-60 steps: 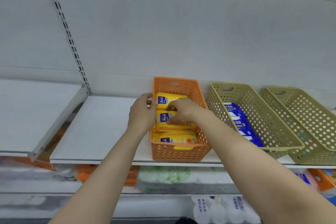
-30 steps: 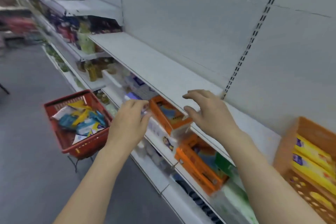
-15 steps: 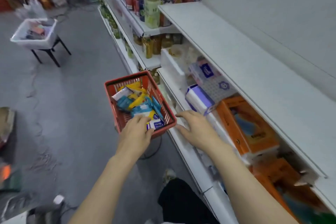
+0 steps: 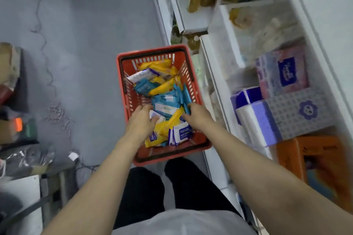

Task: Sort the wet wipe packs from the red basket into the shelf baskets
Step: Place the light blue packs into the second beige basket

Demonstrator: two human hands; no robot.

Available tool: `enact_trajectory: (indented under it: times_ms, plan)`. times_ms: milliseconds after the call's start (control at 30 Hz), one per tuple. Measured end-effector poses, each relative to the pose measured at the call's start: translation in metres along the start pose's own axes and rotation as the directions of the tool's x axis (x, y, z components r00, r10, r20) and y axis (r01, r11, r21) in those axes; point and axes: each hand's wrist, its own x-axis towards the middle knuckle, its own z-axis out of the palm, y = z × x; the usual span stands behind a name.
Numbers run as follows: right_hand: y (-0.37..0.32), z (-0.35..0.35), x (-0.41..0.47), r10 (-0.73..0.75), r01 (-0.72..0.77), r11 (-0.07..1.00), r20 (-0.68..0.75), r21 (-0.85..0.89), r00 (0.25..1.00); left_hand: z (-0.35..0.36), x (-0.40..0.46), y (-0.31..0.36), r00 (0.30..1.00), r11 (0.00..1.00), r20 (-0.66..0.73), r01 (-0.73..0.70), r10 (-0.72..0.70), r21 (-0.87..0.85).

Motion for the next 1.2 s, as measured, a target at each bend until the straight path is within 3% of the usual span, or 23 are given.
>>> enact_trajectory:
  times_ms: [167,333,433,467,533,600,700,900,1000,1100,1200]
  plan:
    - [-0.002,0.040,0.059,0.203,-0.206,0.978,0.092,0.026,0.975,0.020,0.035,-0.015,0.995,0.994,0.064,0.076,-0.071,-0.079]
    - [-0.008,0.058,0.071,0.244,-0.252,0.965,-0.100,-0.076,0.965,0.032,0.060,-0.027,0.981,0.986,0.187,0.082,-0.055,-0.143]
    - [-0.008,0.052,0.058,0.293,-0.252,0.933,-0.137,0.256,0.946,0.031,0.070,-0.026,0.962,0.966,0.266,0.125,-0.061,-0.228]
    - [-0.007,0.048,0.054,0.309,-0.237,0.869,-0.101,0.435,0.946,0.030,0.073,-0.023,0.954,0.948,0.291,0.149,-0.064,-0.281]
    - [-0.009,0.041,0.048,0.286,-0.232,0.623,0.058,0.747,0.956,0.031,0.080,-0.019,0.930,0.893,0.359,0.224,-0.077,-0.390]
    - [-0.012,0.037,0.044,0.200,-0.250,0.421,0.180,0.872,0.963,0.031,0.087,-0.016,0.893,0.824,0.443,0.308,-0.078,-0.476]
    - [-0.018,0.035,0.051,0.167,-0.244,0.377,0.194,0.894,0.967,0.031,0.094,-0.010,0.863,0.712,0.500,0.395,-0.072,-0.580]
    - [-0.023,0.034,0.067,0.161,-0.314,0.335,0.274,0.888,0.948,0.030,0.103,-0.003,0.899,0.568,0.400,0.426,-0.179,-0.704]
    - [-0.025,0.036,0.069,0.173,-0.301,0.423,0.250,0.855,0.953,0.034,0.104,-0.003,0.891,0.555,0.411,0.444,-0.192,-0.704]
    - [-0.025,0.038,0.074,0.258,-0.228,0.504,0.107,0.833,0.960,0.041,0.109,-0.003,0.924,0.677,0.299,0.378,-0.237,-0.631]
    - [-0.018,0.036,0.082,0.314,-0.199,0.538,0.024,0.819,0.949,0.039,0.121,-0.011,0.964,0.851,-0.098,0.167,-0.246,-0.497]
